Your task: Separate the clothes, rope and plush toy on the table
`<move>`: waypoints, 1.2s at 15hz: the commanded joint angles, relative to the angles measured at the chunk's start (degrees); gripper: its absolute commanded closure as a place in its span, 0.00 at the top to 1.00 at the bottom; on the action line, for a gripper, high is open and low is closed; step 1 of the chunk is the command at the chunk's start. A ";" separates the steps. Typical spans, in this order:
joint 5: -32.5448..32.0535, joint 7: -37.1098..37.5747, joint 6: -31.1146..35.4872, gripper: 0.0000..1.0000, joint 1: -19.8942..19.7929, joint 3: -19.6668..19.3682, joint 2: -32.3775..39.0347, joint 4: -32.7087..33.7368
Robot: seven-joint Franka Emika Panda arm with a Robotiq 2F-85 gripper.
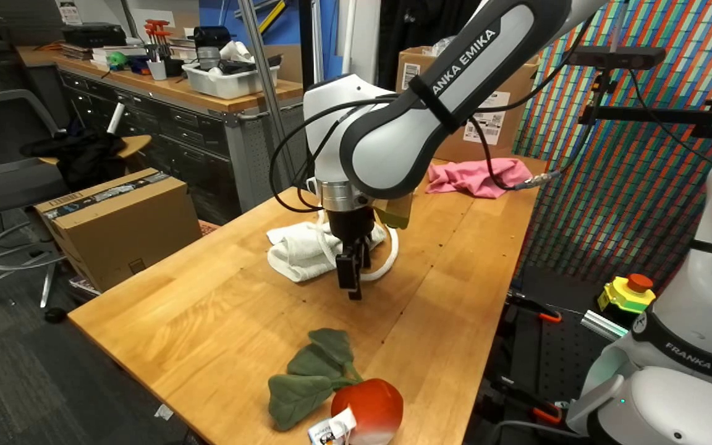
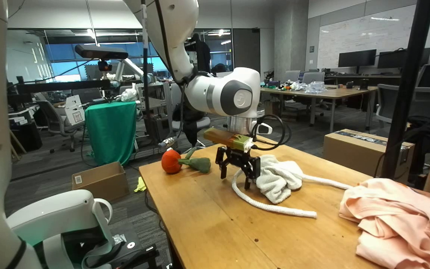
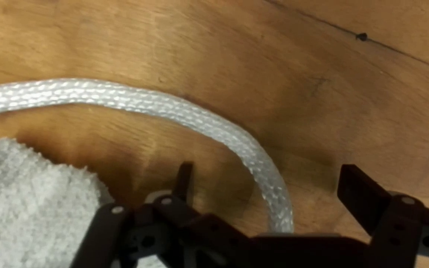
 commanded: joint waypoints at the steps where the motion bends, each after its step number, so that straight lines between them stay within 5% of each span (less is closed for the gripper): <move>1: -0.87 -0.64 1.47 1.00 -0.14 0.14 0.10 -0.61; 2: -0.84 -0.72 1.45 0.81 -0.17 0.16 0.08 -0.57; 11: -1.21 -0.90 1.37 0.12 -0.32 0.36 -0.49 -0.34; 14: -1.12 -1.04 0.81 0.05 -0.33 0.59 -0.83 -0.29; 18: -0.33 -2.19 -2.53 0.09 -0.54 0.94 -1.90 0.13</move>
